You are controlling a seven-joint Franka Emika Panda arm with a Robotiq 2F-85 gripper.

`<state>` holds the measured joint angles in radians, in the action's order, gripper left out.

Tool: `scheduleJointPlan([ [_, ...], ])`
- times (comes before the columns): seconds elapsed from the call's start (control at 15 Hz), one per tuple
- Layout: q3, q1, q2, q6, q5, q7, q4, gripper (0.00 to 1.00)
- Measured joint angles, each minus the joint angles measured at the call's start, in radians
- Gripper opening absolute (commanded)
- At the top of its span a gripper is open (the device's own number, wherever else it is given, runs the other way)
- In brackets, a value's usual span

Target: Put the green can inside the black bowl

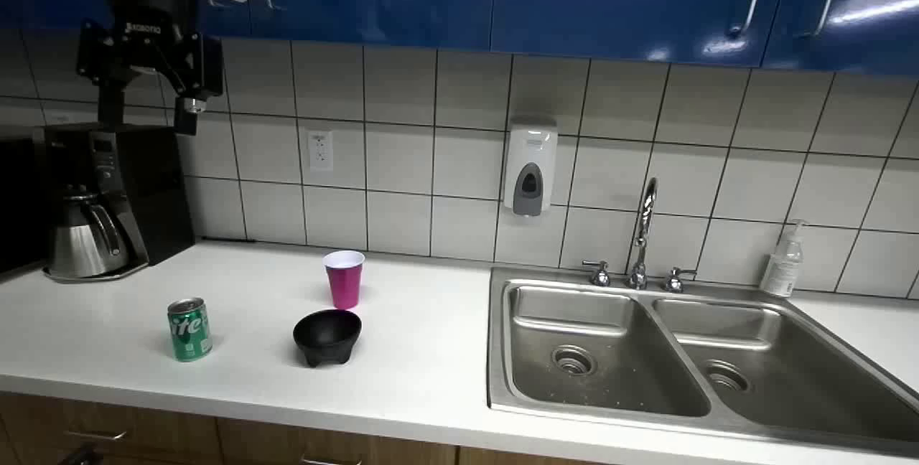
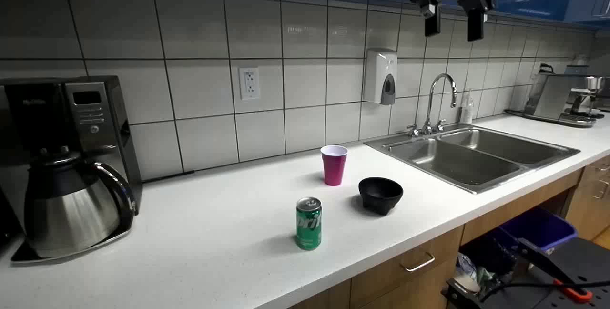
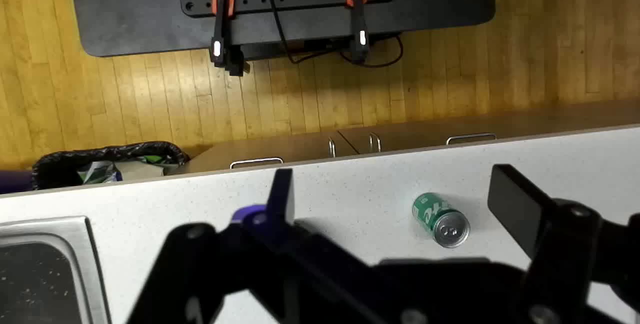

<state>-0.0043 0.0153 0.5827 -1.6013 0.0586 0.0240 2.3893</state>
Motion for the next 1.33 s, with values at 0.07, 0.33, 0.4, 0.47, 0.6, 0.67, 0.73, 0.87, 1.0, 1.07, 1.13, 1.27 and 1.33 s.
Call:
scheduleJointPlan([
  [0.07,0.0,0.0,0.0,0.0,0.0,0.0,0.0,1.0],
  [0.33,0.0,0.0,0.0,0.0,0.0,0.0,0.0,1.0],
  [0.4,0.0,0.0,0.0,0.0,0.0,0.0,0.0,1.0],
  [0.47,0.0,0.0,0.0,0.0,0.0,0.0,0.0,1.0],
  [0.6,0.0,0.0,-0.002,-0.001,0.0,0.0,0.0,1.0],
  [0.67,0.002,0.0,-0.004,-0.004,0.0,0.0,0.0,1.0],
  [0.73,0.004,0.001,-0.008,-0.01,0.0,-0.001,0.0,1.0],
  [0.87,0.014,0.009,-0.022,-0.029,0.0,-0.001,0.001,1.0],
  [1.0,0.029,0.019,-0.044,-0.059,0.0,-0.001,0.001,1.0],
  [1.07,0.036,0.026,-0.058,-0.076,0.0,-0.001,0.0,1.0],
  [1.13,0.042,0.032,-0.072,-0.09,0.0,-0.001,0.001,1.0],
  [1.27,0.05,0.043,-0.102,-0.121,0.0,-0.002,0.0,1.0],
  [1.33,0.052,0.049,-0.116,-0.134,0.0,-0.002,0.0,1.0],
])
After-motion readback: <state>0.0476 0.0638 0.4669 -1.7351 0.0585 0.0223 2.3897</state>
